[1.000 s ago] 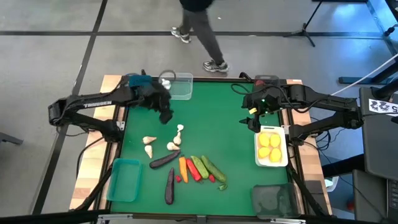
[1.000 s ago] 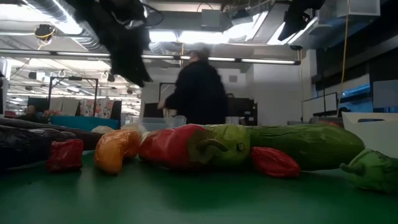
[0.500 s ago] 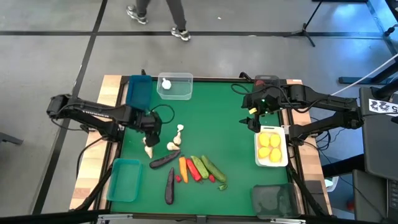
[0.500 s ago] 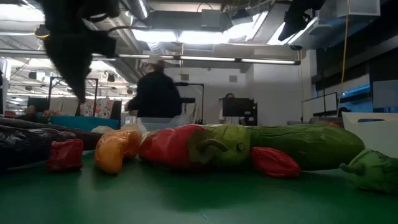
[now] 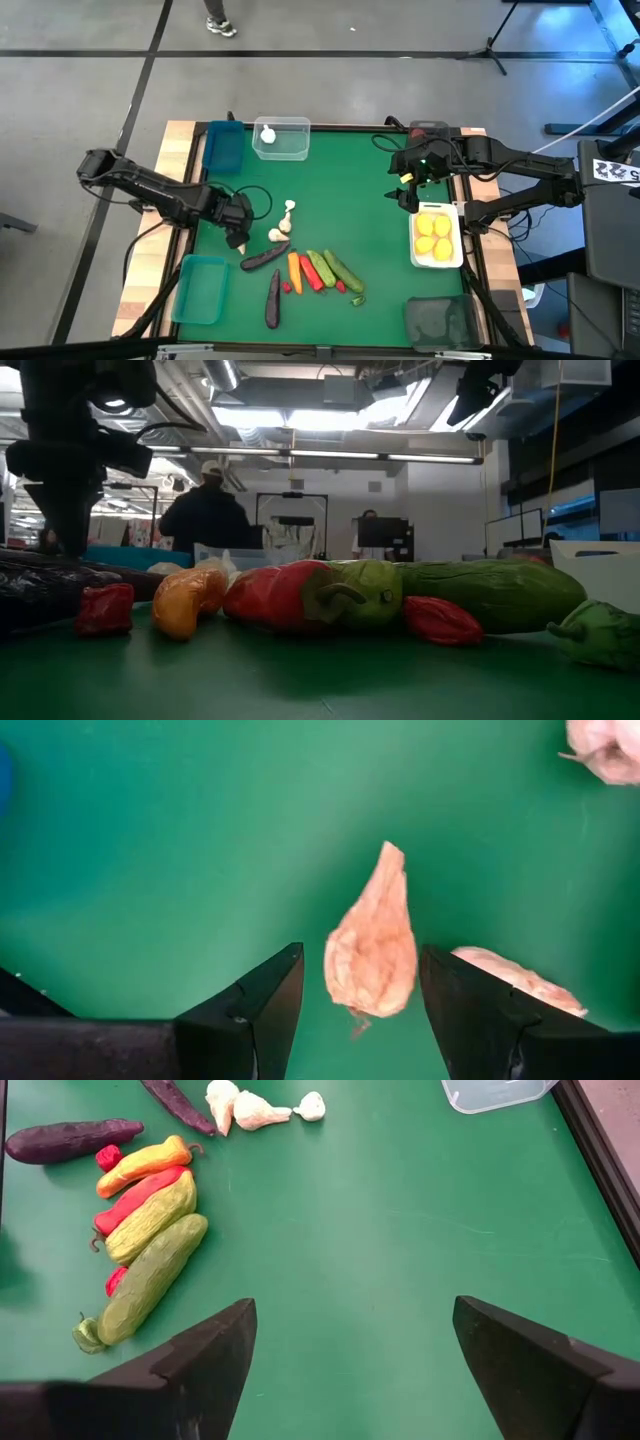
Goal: Sort produce into baskets
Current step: Put the white garlic into the transparent bin
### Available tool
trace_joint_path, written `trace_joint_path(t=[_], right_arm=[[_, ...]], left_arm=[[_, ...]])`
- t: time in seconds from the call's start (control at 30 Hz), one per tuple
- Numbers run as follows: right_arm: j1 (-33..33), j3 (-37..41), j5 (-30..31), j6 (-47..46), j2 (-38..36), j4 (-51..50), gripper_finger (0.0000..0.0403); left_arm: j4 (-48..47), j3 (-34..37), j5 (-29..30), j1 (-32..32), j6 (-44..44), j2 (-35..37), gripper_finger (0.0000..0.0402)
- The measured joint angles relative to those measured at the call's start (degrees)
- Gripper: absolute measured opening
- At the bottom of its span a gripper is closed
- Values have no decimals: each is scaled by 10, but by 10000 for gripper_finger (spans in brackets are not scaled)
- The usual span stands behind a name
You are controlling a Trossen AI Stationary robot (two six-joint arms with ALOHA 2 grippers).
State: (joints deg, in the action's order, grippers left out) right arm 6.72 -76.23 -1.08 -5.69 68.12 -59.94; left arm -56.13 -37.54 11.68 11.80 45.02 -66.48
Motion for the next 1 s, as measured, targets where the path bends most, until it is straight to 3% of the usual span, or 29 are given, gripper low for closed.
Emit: trace_joint_path(t=[0.27, 0.5, 0.67, 1.0], right_arm=[[0, 0, 0, 0, 0, 0, 335], [0, 0, 0, 0, 0, 0, 335], [0, 0, 0, 0, 0, 0, 335], [0, 0, 0, 0, 0, 0, 335]], left_arm=[[6, 5, -11, 19, 1, 0, 194], [93, 64, -37, 20, 1, 0, 194], [105, 79, -50, 19, 9, 0, 193], [108, 79, -56, 19, 11, 0, 123]])
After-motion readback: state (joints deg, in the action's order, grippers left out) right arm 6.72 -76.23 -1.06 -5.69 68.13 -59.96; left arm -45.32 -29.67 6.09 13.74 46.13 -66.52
